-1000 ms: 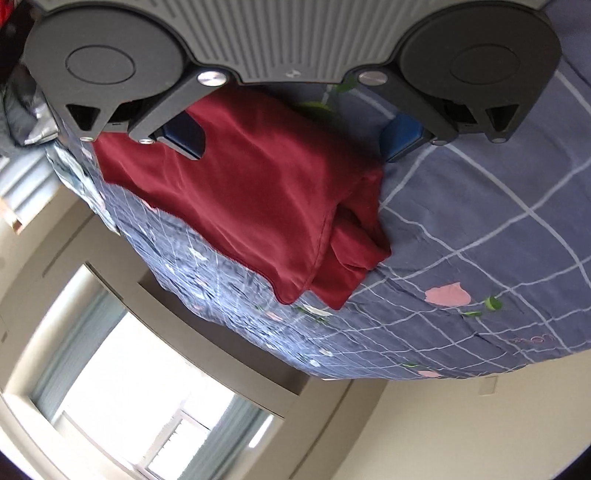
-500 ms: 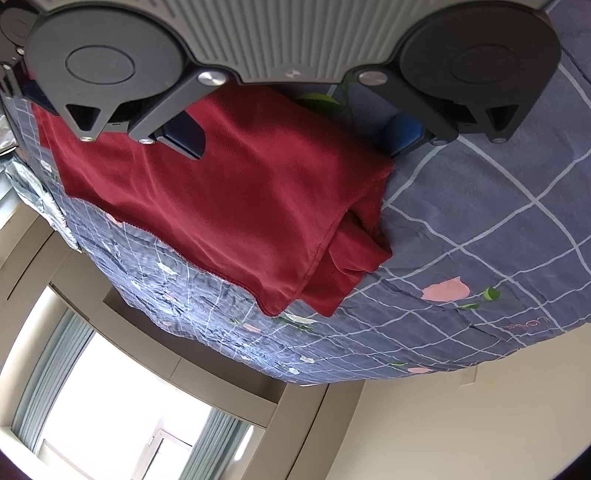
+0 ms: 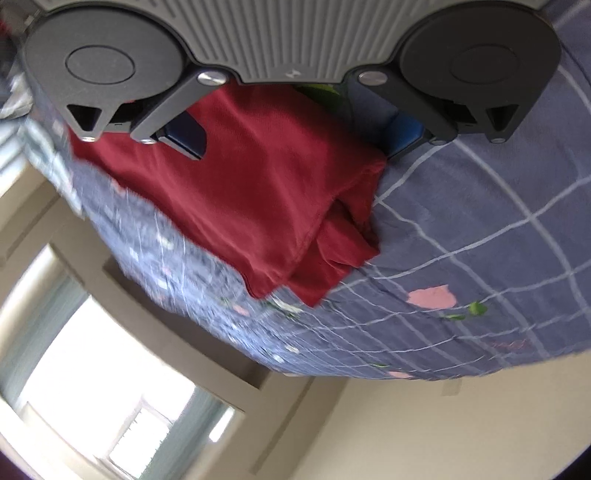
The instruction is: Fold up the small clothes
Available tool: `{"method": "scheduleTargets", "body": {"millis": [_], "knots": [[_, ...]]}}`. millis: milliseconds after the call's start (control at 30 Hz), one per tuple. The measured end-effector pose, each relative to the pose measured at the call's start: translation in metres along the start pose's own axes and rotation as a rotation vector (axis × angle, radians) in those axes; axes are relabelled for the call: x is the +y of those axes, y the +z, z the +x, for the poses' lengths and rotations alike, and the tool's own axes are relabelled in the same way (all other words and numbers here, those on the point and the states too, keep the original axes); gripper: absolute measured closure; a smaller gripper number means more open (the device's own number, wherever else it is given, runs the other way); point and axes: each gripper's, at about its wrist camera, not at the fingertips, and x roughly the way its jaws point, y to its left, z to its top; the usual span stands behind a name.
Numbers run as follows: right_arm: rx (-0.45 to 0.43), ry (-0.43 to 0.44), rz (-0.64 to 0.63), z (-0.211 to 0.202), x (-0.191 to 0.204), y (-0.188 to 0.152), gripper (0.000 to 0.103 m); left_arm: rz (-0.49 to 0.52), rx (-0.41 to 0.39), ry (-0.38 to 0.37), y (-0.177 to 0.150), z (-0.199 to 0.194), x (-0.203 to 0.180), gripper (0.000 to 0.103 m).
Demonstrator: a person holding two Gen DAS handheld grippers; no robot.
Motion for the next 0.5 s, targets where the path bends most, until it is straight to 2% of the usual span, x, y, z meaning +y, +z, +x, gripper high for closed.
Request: {"method": "scheduleTargets", "body": {"millis": [100, 167, 233, 333, 500], "knots": [[-0.003, 0.002, 0.004, -0.001, 0.0, -0.001, 0.001, -0.049, -0.028, 0.017, -0.001, -0.004, 0.006, 0.022], [-0.003, 0.004, 0.007, -0.001, -0.001, -0.001, 0.001, -0.079, -0.042, 0.026, -0.002, -0.007, 0.012, 0.039], [-0.003, 0.008, 0.012, -0.001, -0.002, -0.001, 0.001, -0.118, -0.049, 0.032, -0.003, -0.009, 0.018, 0.046], [-0.002, 0.01, 0.016, -0.001, -0.002, -0.001, 0.001, -0.168, -0.057, 0.0, -0.002, -0.008, 0.025, 0.046], [-0.002, 0.01, 0.016, -0.001, -0.003, -0.001, 0.001, -0.197, -0.064, -0.032, 0.002, 0.003, 0.026, 0.046]]}}
